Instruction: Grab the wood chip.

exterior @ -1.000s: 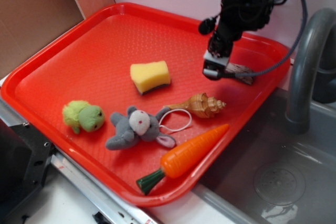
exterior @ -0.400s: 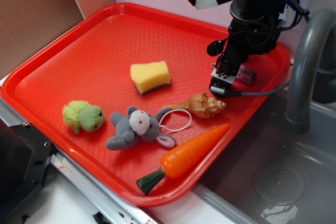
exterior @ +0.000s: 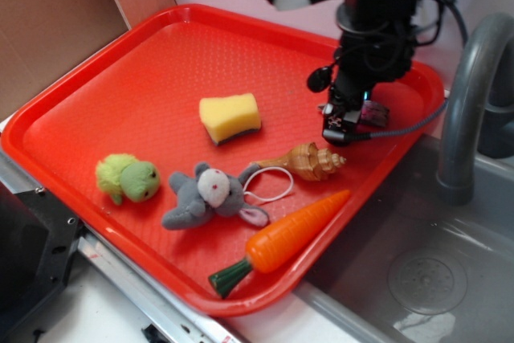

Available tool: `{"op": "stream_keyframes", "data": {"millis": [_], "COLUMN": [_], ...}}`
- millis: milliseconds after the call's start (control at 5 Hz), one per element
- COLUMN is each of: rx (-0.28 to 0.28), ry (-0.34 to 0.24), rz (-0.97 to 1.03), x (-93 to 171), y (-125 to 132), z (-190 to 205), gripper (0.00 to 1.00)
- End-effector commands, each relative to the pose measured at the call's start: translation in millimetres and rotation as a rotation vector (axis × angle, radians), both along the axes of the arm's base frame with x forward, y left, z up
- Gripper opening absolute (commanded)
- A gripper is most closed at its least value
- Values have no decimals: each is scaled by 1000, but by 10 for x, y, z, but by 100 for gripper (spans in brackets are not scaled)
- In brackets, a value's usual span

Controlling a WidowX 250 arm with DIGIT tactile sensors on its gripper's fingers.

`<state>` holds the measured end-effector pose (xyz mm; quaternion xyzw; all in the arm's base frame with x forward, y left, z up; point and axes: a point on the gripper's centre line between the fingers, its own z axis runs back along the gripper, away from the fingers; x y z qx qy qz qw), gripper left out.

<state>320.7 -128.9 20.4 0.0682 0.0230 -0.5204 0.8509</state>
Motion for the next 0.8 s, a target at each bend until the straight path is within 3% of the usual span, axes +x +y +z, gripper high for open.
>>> {"op": "stream_keyframes", "data": {"millis": [0,200,400,600], "rx": [-54,-138,-152,-124], "ry": [-267,-316,-297,-293], "rz": [420,678,938,1189], "x": [-161,-379,-749,-969], "y": [303,595,763,706], "z": [725,1194,1687,1947], "gripper": [0,0,0,0]}}
